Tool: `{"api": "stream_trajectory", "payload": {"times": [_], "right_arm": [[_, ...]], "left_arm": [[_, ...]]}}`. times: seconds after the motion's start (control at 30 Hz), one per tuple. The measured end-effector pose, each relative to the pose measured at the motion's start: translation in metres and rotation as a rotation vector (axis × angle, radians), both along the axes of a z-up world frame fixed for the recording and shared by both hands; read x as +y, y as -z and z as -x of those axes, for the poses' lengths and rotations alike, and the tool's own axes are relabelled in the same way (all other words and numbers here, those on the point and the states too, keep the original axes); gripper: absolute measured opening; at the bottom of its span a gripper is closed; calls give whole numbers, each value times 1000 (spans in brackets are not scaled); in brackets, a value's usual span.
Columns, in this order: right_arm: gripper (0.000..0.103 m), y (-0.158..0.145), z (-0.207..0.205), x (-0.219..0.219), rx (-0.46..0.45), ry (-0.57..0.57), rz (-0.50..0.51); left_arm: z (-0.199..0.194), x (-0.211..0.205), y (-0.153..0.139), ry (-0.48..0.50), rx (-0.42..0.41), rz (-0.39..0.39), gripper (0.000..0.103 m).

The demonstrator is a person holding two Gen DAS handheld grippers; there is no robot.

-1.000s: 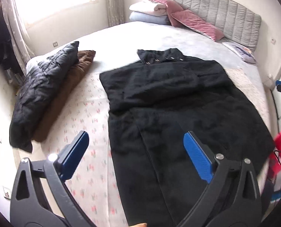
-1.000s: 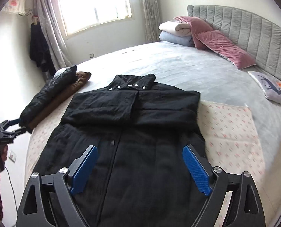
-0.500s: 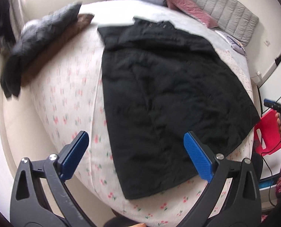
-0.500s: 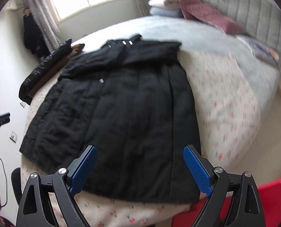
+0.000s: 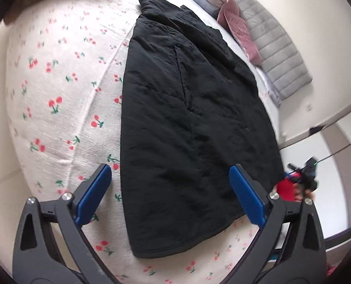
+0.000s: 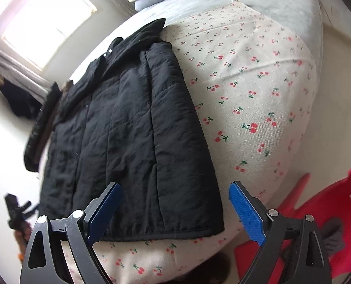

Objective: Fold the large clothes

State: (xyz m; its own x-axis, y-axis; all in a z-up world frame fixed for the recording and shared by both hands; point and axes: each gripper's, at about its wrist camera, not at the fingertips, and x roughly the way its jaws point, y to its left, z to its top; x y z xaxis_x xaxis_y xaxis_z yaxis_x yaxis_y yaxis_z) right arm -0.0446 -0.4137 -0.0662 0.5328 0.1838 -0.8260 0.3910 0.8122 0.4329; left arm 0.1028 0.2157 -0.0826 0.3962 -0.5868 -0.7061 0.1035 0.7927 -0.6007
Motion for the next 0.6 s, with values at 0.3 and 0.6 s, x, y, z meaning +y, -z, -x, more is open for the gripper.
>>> {"api": "stream_trajectory", "payload": {"times": [0.3,0.6], "right_arm": [[95,28,-6,-8,-128,80,-164],[75,36,-7,15,-202,52,-259]], "left_arm": [[9,5,17,22,27,201,86],[17,-22,18,71,11,154,71]]}}
